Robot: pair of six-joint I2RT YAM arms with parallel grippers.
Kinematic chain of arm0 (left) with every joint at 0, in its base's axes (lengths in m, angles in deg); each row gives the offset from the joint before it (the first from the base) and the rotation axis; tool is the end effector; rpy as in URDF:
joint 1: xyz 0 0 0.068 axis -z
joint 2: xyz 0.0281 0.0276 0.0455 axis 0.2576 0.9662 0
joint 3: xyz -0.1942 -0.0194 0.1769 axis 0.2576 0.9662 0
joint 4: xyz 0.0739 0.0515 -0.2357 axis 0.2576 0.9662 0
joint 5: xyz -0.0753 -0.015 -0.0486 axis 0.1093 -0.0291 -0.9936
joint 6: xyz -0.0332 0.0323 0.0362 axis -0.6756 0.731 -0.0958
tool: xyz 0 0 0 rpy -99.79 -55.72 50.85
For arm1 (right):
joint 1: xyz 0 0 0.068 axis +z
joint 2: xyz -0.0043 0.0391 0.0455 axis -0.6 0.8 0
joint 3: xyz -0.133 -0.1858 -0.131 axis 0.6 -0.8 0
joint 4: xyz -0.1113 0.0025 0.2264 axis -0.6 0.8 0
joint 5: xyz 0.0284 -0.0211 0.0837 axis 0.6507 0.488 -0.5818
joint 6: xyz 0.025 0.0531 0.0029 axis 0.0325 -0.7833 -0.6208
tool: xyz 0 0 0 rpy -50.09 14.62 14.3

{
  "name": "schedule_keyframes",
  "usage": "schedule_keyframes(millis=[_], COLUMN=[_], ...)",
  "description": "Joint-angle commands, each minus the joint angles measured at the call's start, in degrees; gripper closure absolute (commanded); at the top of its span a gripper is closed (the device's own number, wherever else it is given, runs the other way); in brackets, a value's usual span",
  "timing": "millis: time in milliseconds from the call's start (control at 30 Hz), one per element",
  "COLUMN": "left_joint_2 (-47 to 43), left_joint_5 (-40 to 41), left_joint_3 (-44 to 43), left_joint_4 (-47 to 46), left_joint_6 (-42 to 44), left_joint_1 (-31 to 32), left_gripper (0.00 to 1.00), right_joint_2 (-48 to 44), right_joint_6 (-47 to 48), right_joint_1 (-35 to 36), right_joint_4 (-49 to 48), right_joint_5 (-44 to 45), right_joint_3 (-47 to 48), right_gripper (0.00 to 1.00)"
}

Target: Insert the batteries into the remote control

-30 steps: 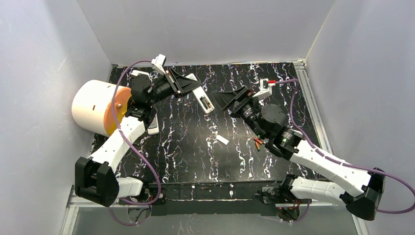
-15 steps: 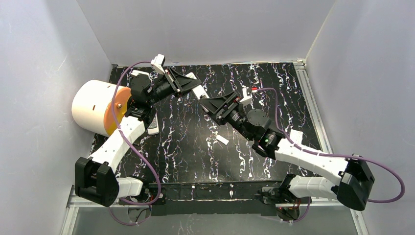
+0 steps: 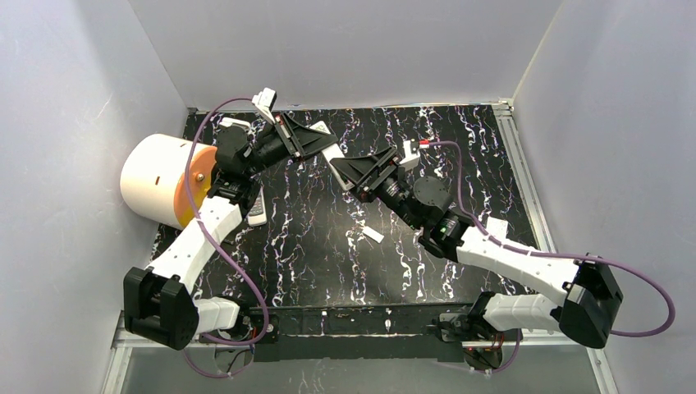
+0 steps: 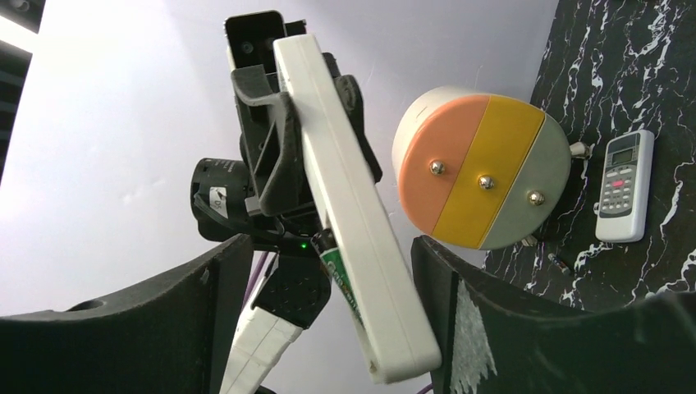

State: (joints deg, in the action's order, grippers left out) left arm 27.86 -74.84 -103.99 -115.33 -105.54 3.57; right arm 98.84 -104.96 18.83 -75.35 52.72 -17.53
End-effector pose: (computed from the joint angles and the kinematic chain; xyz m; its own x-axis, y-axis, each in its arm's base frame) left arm 0.2603 -0.1175 0.3876 -0.6757 -0.4936 -0.5476 0.5854 0.0923 -0.8055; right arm 0.1645 0.2245 0.3536 -0.6353 0.7486 -0.1895 -0.2951 -0.0086 0.9554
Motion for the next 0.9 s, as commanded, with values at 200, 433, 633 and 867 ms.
schedule_keyframes(millis=[200,433,633,867], left_joint_2=[-3.11,-3.04,-2.95,-3.03], left_joint_5=[-1.88,-1.73,-1.56,-1.53], left_joint_3=[1.88,2.59,2.5,2.41], left_joint_4=[-9.13,-10.03,-10.07,-10.1], left_joint_6=[2.46,2.23,2.14,1.99], left_joint_1=[0.04,0.04,0.01,0.0], left_gripper=[1.0,1.0,1.0,1.0], right_joint_2=[2.16,3.13,3.11,3.0], right_joint_6=[-0.9,-1.65,-2.3,-2.41], right_joint_1=[-1.62,-2.3,-2.84,-3.19], right_joint_4=[-2.85,-3.52,-4.18,-4.83], right_joint_5=[-4.44,-6.23,-7.01,-7.36], right_joint_3=[4.28,4.47,3.7,2.69], right_gripper=[0.34,0.42,0.49,0.52])
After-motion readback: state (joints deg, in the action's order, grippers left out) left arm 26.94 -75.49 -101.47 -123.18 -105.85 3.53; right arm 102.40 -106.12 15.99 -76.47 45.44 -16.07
